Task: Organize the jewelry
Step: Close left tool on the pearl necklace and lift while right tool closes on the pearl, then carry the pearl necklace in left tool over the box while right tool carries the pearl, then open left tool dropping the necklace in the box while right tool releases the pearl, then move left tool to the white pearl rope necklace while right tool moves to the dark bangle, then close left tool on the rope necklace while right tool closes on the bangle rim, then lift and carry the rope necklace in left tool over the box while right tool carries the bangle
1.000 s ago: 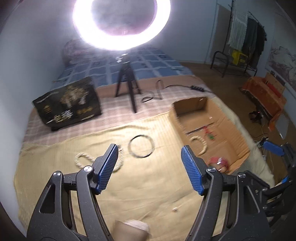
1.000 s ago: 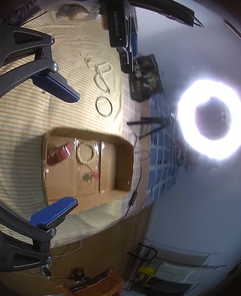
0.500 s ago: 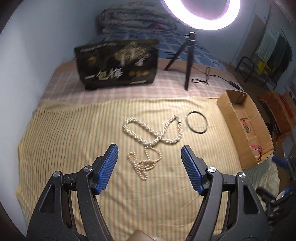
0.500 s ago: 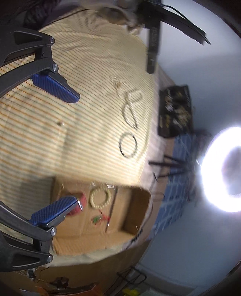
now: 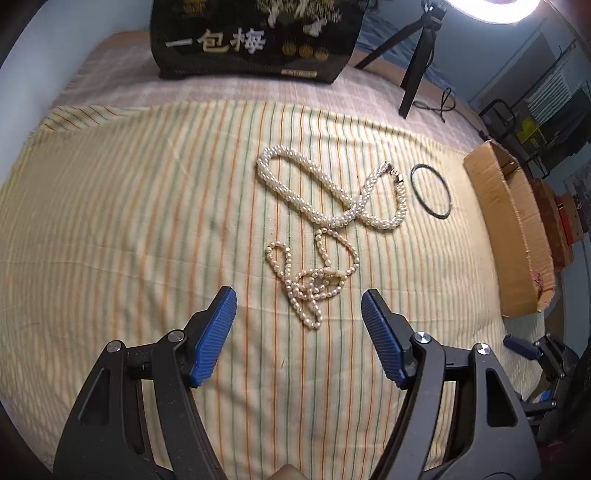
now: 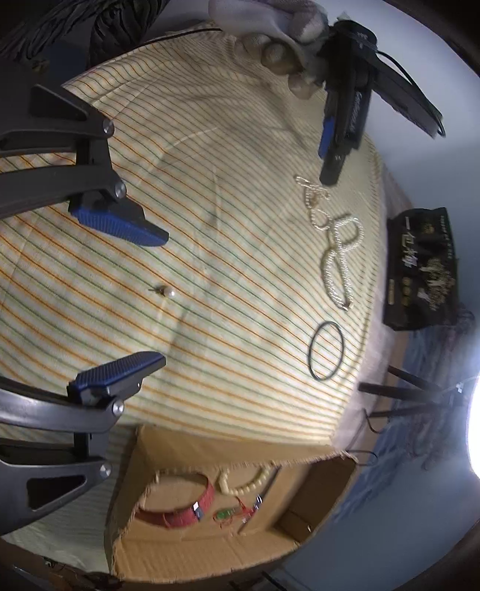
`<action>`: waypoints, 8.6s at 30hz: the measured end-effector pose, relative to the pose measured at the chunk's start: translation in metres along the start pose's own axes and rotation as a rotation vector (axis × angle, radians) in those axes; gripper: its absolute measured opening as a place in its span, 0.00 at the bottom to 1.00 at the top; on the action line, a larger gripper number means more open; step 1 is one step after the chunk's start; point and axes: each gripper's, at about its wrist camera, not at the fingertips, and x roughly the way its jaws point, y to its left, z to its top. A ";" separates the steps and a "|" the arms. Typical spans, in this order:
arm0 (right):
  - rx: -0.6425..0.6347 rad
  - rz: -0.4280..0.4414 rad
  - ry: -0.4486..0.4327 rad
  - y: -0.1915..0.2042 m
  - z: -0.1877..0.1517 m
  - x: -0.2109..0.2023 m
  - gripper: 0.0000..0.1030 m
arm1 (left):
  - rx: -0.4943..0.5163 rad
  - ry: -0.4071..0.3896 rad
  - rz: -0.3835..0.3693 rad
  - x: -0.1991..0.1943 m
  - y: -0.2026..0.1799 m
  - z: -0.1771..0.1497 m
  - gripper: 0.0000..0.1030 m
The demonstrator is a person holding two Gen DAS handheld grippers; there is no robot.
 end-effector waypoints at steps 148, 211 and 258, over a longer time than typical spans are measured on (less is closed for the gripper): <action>0.328 -0.189 -0.325 -0.154 0.007 -0.114 1.00 | 0.330 -0.327 -0.102 -0.044 -0.282 0.058 0.69; -0.184 0.021 0.095 -0.021 0.153 0.077 0.27 | 0.350 -0.054 0.073 0.042 -0.047 0.035 0.43; 0.033 0.115 0.032 -0.041 0.159 0.076 0.01 | 0.242 -0.151 0.005 0.007 -0.033 0.037 0.06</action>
